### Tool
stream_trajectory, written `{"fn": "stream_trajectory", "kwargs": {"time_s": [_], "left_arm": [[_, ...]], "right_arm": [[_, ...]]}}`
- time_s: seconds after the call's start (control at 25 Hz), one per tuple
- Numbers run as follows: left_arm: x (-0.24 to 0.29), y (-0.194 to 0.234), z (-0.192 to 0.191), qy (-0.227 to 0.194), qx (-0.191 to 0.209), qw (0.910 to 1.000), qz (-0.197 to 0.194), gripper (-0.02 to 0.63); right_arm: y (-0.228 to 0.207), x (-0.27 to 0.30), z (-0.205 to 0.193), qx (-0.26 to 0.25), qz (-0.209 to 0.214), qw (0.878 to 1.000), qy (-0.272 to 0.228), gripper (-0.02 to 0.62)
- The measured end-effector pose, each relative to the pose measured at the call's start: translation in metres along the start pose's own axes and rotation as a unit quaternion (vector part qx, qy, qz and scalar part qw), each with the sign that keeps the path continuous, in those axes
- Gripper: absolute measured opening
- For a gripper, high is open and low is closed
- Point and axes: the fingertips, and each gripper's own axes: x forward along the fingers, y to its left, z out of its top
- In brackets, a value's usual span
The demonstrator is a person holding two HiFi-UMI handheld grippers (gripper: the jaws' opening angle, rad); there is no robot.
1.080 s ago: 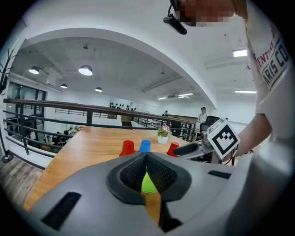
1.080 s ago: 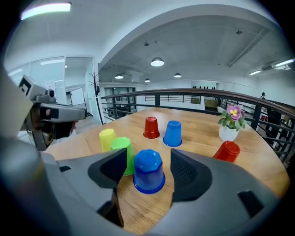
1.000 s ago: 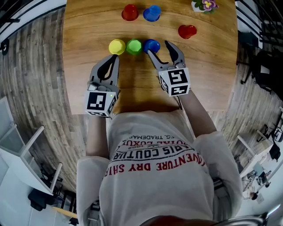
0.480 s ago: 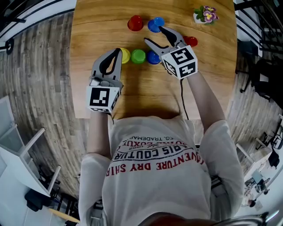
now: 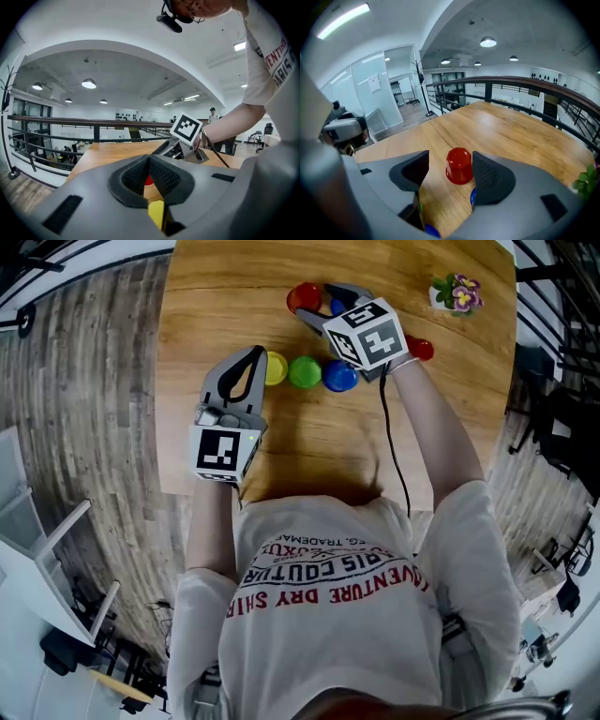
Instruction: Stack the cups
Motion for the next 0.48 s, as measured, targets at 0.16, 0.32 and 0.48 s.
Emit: {"fn": "stream_trajectory", "kwargs": {"time_s": [0.16, 0.32, 0.48], "left_arm": [[0.004, 0.005, 0.0, 0.0, 0.0, 1.0, -0.001, 0.017], [0.007, 0.011, 0.0, -0.002, 0.0, 1.0, -0.002, 0.017], [0.008, 0.016, -0.003, -0.002, -0.004, 1.0, -0.004, 0.017]], "right_arm": [[-0.007, 0.018, -0.003, -0.013, -0.017, 0.999, 0.044, 0.295], [-0.01, 0.029, -0.009, -0.025, -0.027, 0.995, 0.092, 0.293], [-0.014, 0.037, -0.016, -0.025, -0.045, 0.989, 0.137, 0.29]]}}
